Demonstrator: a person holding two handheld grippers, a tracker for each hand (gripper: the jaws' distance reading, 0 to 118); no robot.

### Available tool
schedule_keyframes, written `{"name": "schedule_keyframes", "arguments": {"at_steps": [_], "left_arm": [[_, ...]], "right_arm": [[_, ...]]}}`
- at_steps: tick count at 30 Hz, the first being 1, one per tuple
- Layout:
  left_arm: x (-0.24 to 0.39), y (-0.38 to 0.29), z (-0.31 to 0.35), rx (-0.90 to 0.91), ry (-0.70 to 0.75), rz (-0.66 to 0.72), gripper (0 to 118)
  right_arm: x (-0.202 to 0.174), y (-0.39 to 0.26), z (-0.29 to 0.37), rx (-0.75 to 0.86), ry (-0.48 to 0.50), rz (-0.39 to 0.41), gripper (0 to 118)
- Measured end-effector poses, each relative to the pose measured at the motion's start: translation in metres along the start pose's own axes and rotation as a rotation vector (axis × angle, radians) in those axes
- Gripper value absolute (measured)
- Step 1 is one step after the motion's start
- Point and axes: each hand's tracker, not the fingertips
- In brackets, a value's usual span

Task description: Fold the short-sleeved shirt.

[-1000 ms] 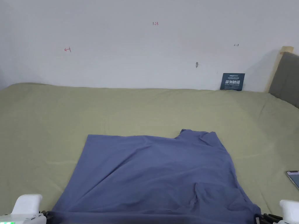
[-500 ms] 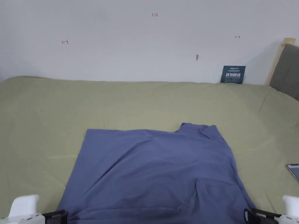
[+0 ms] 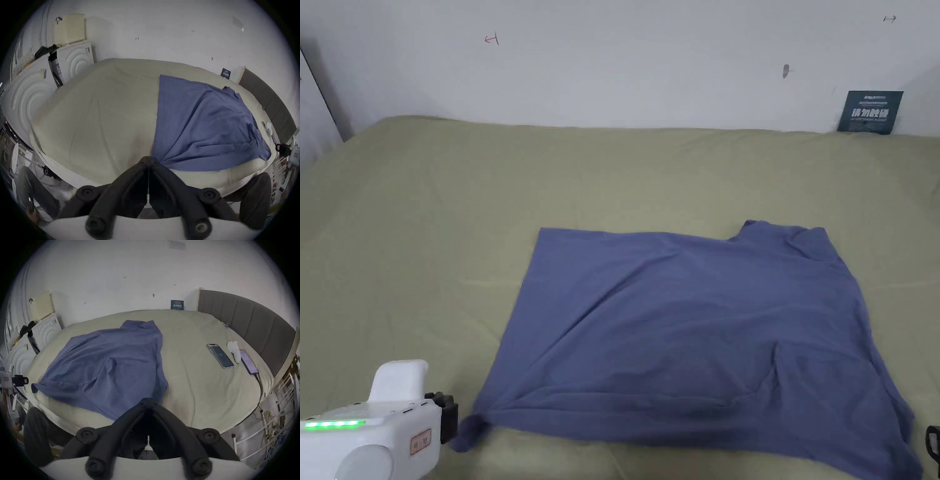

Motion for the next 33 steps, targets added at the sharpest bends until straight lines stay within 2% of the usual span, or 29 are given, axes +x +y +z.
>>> {"name": "schedule_keyframes", "arguments": {"at_steps": [1,2,3,7,8,10,11,12,14,16,17,18,19,20,21,25,26,27,28,29,31,33], "left_arm": [[-0.003,0.0,-0.004,-0.026,-0.019,0.014,48],[-0.006,0.0,-0.008,-0.051,-0.039,0.021,90],[-0.007,-0.001,-0.014,-0.077,-0.041,0.027,114],[0.008,-0.005,-0.023,-0.096,-0.017,-0.013,109],[0.008,-0.005,-0.028,-0.11,-0.024,-0.024,103],[0.014,-0.006,-0.033,-0.121,-0.007,-0.047,54],[0.016,-0.005,-0.036,-0.133,-0.005,-0.062,54],[0.014,-0.004,-0.041,-0.147,-0.008,-0.06,45],[0.016,-0.006,-0.047,-0.183,-0.035,-0.056,8],[0.023,-0.005,-0.045,-0.183,-0.014,-0.066,2],[0.025,-0.005,-0.044,-0.186,-0.014,-0.08,2],[0.027,-0.006,-0.041,-0.183,-0.01,-0.083,2],[0.028,-0.006,-0.04,-0.181,-0.01,-0.088,2],[0.027,-0.005,-0.04,-0.185,-0.009,-0.094,2],[0.028,-0.005,-0.039,-0.183,-0.005,-0.098,2],[0.025,-0.004,-0.041,-0.188,-0.006,-0.078,2],[0.025,-0.004,-0.041,-0.191,-0.005,-0.078,2],[0.025,-0.004,-0.041,-0.194,-0.002,-0.078,2],[0.024,-0.002,-0.043,-0.197,-0.002,-0.079,2],[0.025,-0.001,-0.043,-0.199,-0.003,-0.081,2],[0.025,0.001,-0.04,-0.2,-0.005,-0.087,2],[0.022,0.008,-0.038,-0.196,-0.019,-0.09,2]], "right_arm": [[0.0,0.0,0.0,-0.013,0.007,-0.011,2],[-0.002,0.0,0.002,-0.021,0.009,-0.018,2],[-0.002,-0.001,0.001,-0.025,0.009,-0.019,2],[-0.003,-0.004,0.001,-0.042,0.009,-0.018,2],[-0.004,-0.005,0.0,-0.05,0.01,-0.016,2],[-0.002,-0.009,-0.006,-0.062,0.009,-0.006,2],[-0.002,-0.01,-0.006,-0.067,0.009,-0.002,2],[-0.002,-0.01,-0.007,-0.073,0.011,-0.002,2],[0.0,-0.01,-0.009,-0.083,0.02,-0.006,2],[0.0,-0.011,-0.01,-0.1,0.038,-0.008,4],[0.0,-0.011,-0.011,-0.107,0.041,-0.005,13],[0.0,-0.011,-0.013,-0.117,0.042,0.001,48],[0.0,-0.011,-0.018,-0.148,0.067,0.01,78],[-0.001,-0.012,-0.021,-0.166,0.078,0.023,96],[-0.001,-0.012,-0.025,-0.163,0.081,0.023,103],[0.0,-0.015,-0.045,-0.192,0.072,0.035,99],[0.002,-0.016,-0.049,-0.2,0.078,0.032,85],[0.005,-0.015,-0.05,-0.199,0.08,0.03,37],[0.007,-0.016,-0.05,-0.195,0.064,0.038,5],[0.009,-0.017,-0.051,-0.19,0.035,0.057,4],[0.013,-0.013,-0.047,-0.219,0.097,0.029,4],[0.012,-0.007,-0.038,-0.181,0.079,0.04,4]]}}
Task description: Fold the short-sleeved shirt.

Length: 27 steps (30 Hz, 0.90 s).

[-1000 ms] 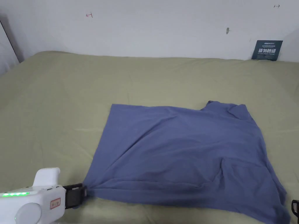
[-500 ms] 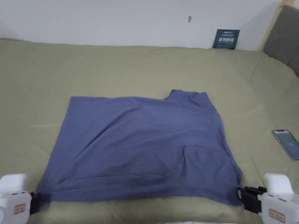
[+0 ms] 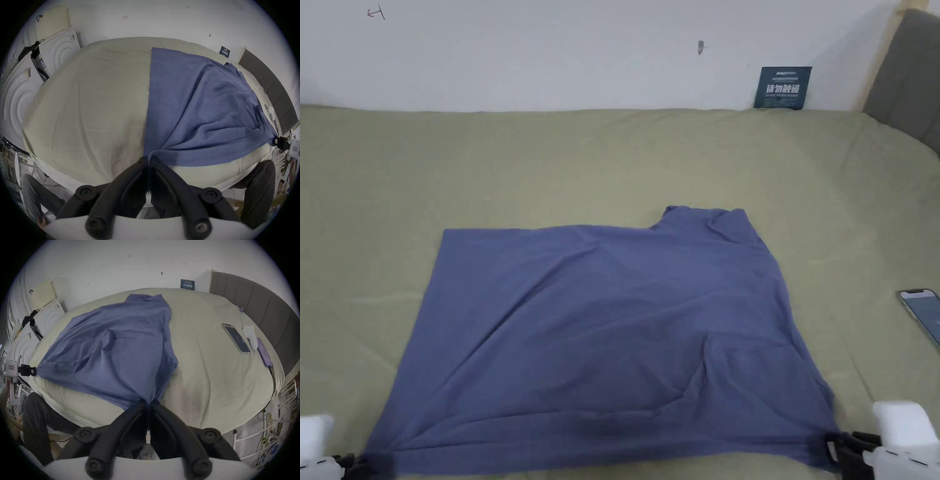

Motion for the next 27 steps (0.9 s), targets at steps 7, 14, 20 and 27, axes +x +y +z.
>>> {"name": "schedule_keyframes", "arguments": {"at_steps": [7,14,20,27], "left_arm": [[-0.008,0.062,0.012,0.075,-0.048,-0.011,2],[0.0,0.152,-0.016,0.115,-0.044,-0.051,2],[0.016,0.212,-0.067,0.094,-0.032,-0.06,2],[0.026,0.23,-0.116,0.05,-0.046,-0.055,12]], "right_arm": [[-0.004,0.07,0.011,0.091,0.016,0.019,4],[-0.005,0.164,-0.028,0.118,-0.016,0.074,4],[0.0,0.22,-0.088,0.065,-0.038,0.082,4],[0.009,0.232,-0.141,-0.004,-0.039,0.065,20]]}}
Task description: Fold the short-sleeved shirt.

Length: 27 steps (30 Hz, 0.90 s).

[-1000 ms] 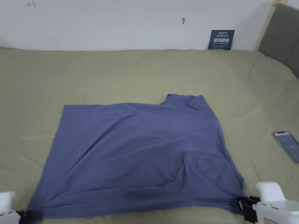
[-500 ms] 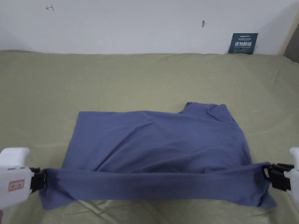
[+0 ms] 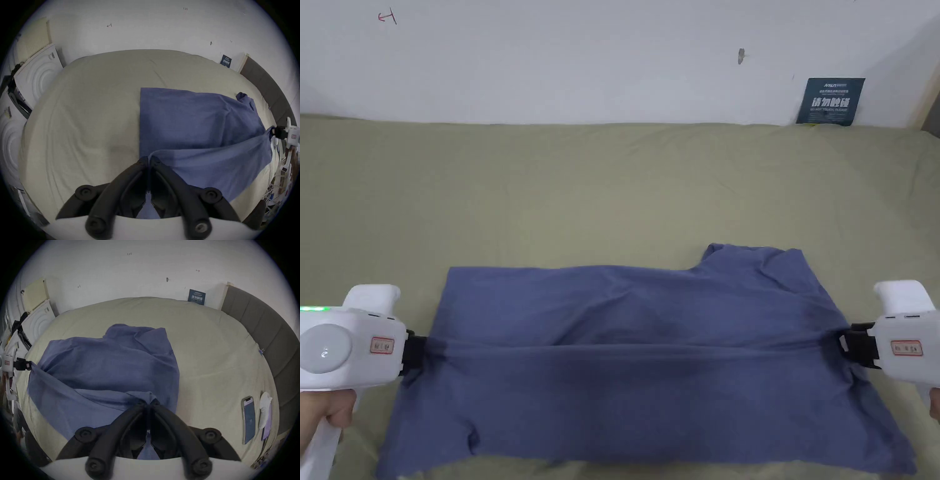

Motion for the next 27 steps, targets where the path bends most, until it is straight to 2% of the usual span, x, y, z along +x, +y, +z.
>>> {"name": "schedule_keyframes", "arguments": {"at_steps": [1,2,3,4,5,8,9,10,11,12,13,14,18,19,20,21,26,27], "left_arm": [[0.0,-0.002,-0.001,0.021,-0.028,0.014,44],[0.0,-0.005,0.0,0.021,-0.007,0.024,91],[-0.002,-0.009,0.0,0.019,-0.014,0.037,118],[-0.005,-0.015,0.003,0.009,-0.015,0.044,111],[-0.008,-0.019,0.012,0.034,-0.023,0.052,109],[-0.017,-0.044,0.033,0.036,0.002,0.074,105],[-0.018,-0.053,0.041,0.03,0.003,0.071,88],[-0.019,-0.062,0.048,0.024,0.01,0.065,60],[-0.019,-0.071,0.053,0.03,0.023,0.069,46],[-0.014,-0.078,0.057,0.022,0.033,0.068,33],[-0.015,-0.086,0.057,0.002,0.029,0.072,3],[-0.016,-0.09,0.06,-0.001,0.034,0.081,0],[-0.014,-0.103,0.065,-0.029,-0.012,0.104,0],[-0.014,-0.101,0.065,-0.02,-0.021,0.128,13],[-0.012,-0.107,0.067,-0.018,-0.018,0.145,55],[-0.012,-0.106,0.062,-0.026,-0.024,0.147,115],[-0.005,-0.094,0.042,-0.063,-0.019,0.153,112],[0.001,-0.096,0.032,-0.077,-0.001,0.143,108]], "right_arm": [[0.002,-0.004,0.0,0.0,0.002,-0.028,53],[0.004,-0.008,0.003,0.012,0.011,-0.069,89],[0.006,-0.013,0.006,-0.002,0.025,-0.095,109],[0.01,-0.02,0.013,0.003,0.038,-0.114,110],[0.013,-0.027,0.022,0.028,0.062,-0.125,110],[0.012,-0.049,0.041,0.02,0.056,-0.136,108],[0.012,-0.058,0.047,0.005,0.053,-0.137,96],[0.006,-0.066,0.052,-0.008,0.05,-0.13,73],[0.004,-0.076,0.06,0.006,0.044,-0.121,73],[0.003,-0.084,0.067,0.025,0.046,-0.099,59],[0.001,-0.091,0.067,0.014,0.015,-0.08,28],[-0.001,-0.097,0.069,0.014,0.014,-0.07,3],[0.004,-0.111,0.079,0.008,0.03,-0.113,2],[0.005,-0.114,0.081,0.008,0.024,-0.11,2],[0.007,-0.115,0.082,0.006,0.027,-0.11,2],[0.009,-0.116,0.083,0.006,0.03,-0.118,2],[0.007,-0.117,0.077,0.0,0.034,-0.146,2],[0.008,-0.118,0.075,-0.004,0.031,-0.143,2]]}}
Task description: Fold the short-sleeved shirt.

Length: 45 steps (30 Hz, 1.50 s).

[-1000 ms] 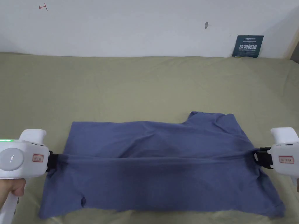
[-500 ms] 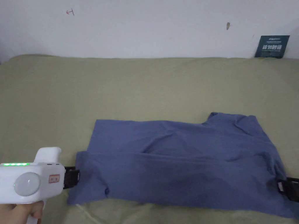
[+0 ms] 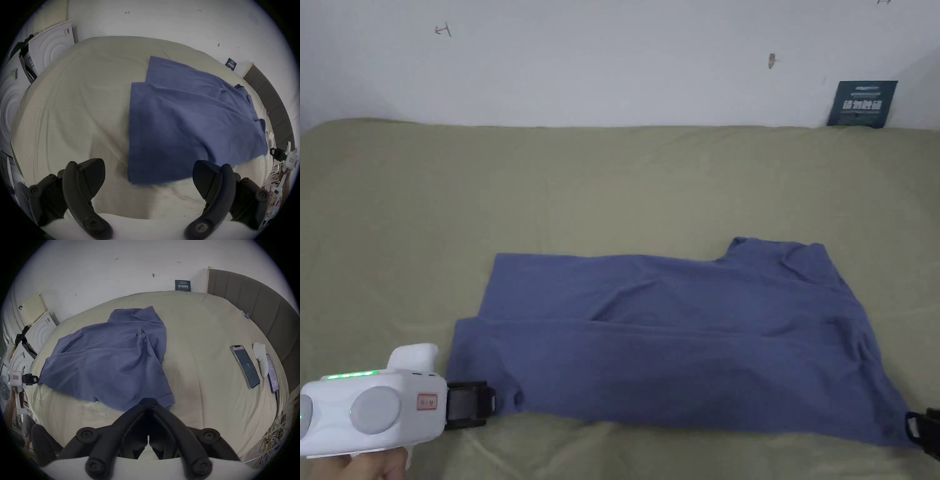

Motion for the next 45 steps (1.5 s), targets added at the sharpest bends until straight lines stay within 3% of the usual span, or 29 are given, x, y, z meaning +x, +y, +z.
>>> {"name": "schedule_keyframes", "arguments": {"at_steps": [1,4,5,6,7,8,9,10,13,16,17,18,19,21,23,28,38,39,40,41,42,43,45], "left_arm": [[0.005,-0.006,-0.008,-0.002,0.018,-0.011,95],[0.012,-0.006,-0.007,0.021,0.144,-0.097,27],[0.011,-0.005,-0.003,0.022,0.082,-0.121,3],[0.01,-0.004,0.0,0.004,0.003,-0.113,3],[0.012,-0.002,0.004,0.012,0.034,-0.09,3],[0.014,0.0,0.005,0.016,0.041,-0.099,3],[0.012,-0.001,0.006,0.02,0.024,-0.109,3],[0.013,-0.001,0.007,0.022,0.025,-0.107,3],[0.012,0.001,0.007,0.026,0.027,-0.106,3],[0.008,0.002,0.005,0.018,0.019,-0.086,3],[0.007,0.002,0.005,0.014,0.022,-0.084,3],[0.006,0.002,0.005,0.009,0.02,-0.082,3],[0.006,0.002,0.005,0.005,0.017,-0.081,3],[0.007,0.001,0.009,-0.003,0.019,-0.103,3],[0.006,0.0,0.016,0.006,0.028,-0.116,3],[-0.003,-0.013,0.049,0.026,0.014,-0.105,3],[-0.036,-0.109,0.114,0.007,-0.01,-0.109,3],[-0.039,-0.114,0.114,0.008,-0.03,-0.103,4],[-0.042,-0.118,0.115,0.009,-0.055,-0.087,16],[-0.045,-0.118,0.113,0.035,-0.074,-0.064,46],[-0.045,-0.119,0.113,0.051,-0.075,-0.058,101],[-0.045,-0.119,0.112,0.049,-0.062,-0.069,118],[-0.043,-0.115,0.113,0.033,-0.056,-0.071,118]], "right_arm": [[0.001,0.0,-0.001,-0.003,0.001,0.001,2],[0.001,0.0,-0.003,-0.021,0.004,0.005,2],[0.003,0.0,-0.003,-0.03,0.014,0.006,2],[0.004,0.0,-0.002,-0.024,0.011,0.009,7],[0.004,0.001,-0.002,-0.02,0.002,0.01,29],[0.006,0.003,-0.002,-0.019,-0.006,0.002,67],[0.008,0.006,-0.004,-0.026,0.005,-0.027,96],[0.008,0.009,-0.007,-0.05,0.031,-0.058,99],[0.002,0.016,-0.019,-0.046,0.068,-0.066,99],[0.003,0.018,-0.042,-0.138,-0.007,-0.019,97],[0.006,0.016,-0.043,-0.129,0.029,-0.036,87],[0.006,0.015,-0.043,-0.133,0.032,-0.035,30],[0.006,0.01,-0.039,-0.111,0.031,-0.036,8],[0.003,0.007,-0.03,-0.131,0.071,-0.019,8],[0.012,0.005,-0.02,-0.1,0.036,0.007,8],[0.022,-0.008,0.029,-0.055,0.052,-0.043,8],[0.018,-0.089,0.099,-0.064,0.073,-0.026,8],[0.018,-0.092,0.099,-0.068,0.075,-0.032,13],[0.018,-0.096,0.096,-0.077,0.076,-0.052,32],[0.017,-0.098,0.094,-0.08,0.074,-0.058,64],[0.013,-0.098,0.093,-0.086,0.065,-0.055,96],[0.009,-0.097,0.092,-0.095,0.045,-0.041,101],[0.007,-0.091,0.1,-0.073,0.046,-0.017,101]]}}
